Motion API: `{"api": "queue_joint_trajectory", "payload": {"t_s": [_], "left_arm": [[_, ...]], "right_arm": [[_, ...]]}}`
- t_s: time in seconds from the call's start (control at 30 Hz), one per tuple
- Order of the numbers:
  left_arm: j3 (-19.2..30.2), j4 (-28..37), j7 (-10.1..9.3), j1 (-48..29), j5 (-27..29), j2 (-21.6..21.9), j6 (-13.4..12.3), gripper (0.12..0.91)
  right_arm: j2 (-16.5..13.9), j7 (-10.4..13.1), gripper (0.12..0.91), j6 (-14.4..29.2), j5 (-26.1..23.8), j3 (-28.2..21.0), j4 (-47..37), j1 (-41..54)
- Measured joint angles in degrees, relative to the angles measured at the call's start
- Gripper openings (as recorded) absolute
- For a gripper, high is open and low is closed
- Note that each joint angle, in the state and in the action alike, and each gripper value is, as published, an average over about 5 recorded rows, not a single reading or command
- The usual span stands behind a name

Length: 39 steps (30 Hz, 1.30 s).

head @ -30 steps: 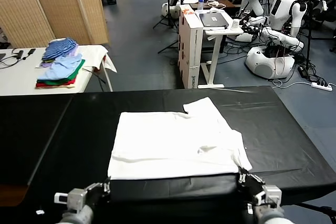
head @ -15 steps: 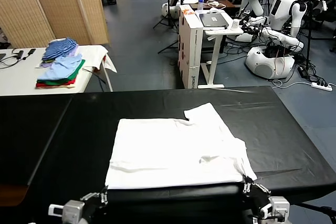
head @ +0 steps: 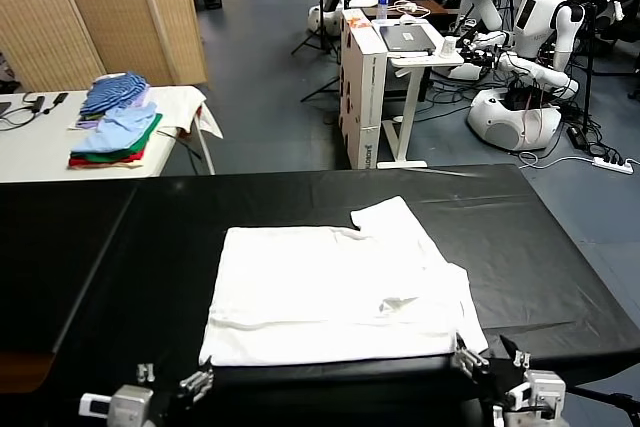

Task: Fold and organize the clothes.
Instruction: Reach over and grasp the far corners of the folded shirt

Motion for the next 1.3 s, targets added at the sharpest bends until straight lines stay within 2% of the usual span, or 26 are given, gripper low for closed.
{"api": "queue_joint_trajectory", "payload": {"t_s": [0.23, 0.3, 0.37, 0.5, 0.6, 0.7, 0.87, 1.07, 1.3], "left_arm": [[-1.6, 1.0, -1.88, -4.5, -9.2, 2.2, 0.0, 0.907], [-1.2, 2.4, -2.29, -7.1, -10.9, 2.6, -1.0, 0.907], [-0.6, 4.5, -2.23, -10.0, -12.6, 3.0, -3.4, 0.907], [1.1, 9.5, -1.92, -15.6, -15.5, 4.4, -10.2, 0.907], [2.4, 13.5, -2.56, -19.8, -16.6, 5.9, -14.3, 0.907], [3.9, 17.4, -3.32, -24.0, -16.9, 7.3, -16.5, 0.907], [6.7, 23.4, -3.8, -30.4, -15.9, 9.0, -18.6, 0.907], [10.3, 29.8, -3.76, -35.7, -13.9, 8.8, -19.2, 0.907], [13.8, 35.2, -4.93, -40.9, -13.3, 8.6, -16.0, 0.907]], "right_arm": [[-2.9, -3.0, 0.907, 2.3, 5.1, -0.9, -4.1, 7.5], [-3.8, -3.7, 0.907, 2.6, 5.7, -2.0, -6.4, 10.7], [-4.6, -4.9, 0.907, 3.0, 4.9, -3.3, -9.1, 14.2], [-6.2, -7.6, 0.907, 4.3, 1.0, -6.8, -15.1, 21.5], [-6.6, -8.8, 0.907, 4.9, -1.0, -10.0, -19.3, 26.7], [-6.5, -8.5, 0.907, 5.2, -2.3, -13.6, -23.8, 32.1], [-5.5, -7.6, 0.907, 4.2, -5.0, -19.8, -31.9, 40.8], [-4.2, -7.5, 0.907, 2.2, -5.2, -25.4, -40.1, 48.8], [-2.6, -7.5, 0.907, 1.3, -4.9, -29.9, -47.5, 55.5]]}}
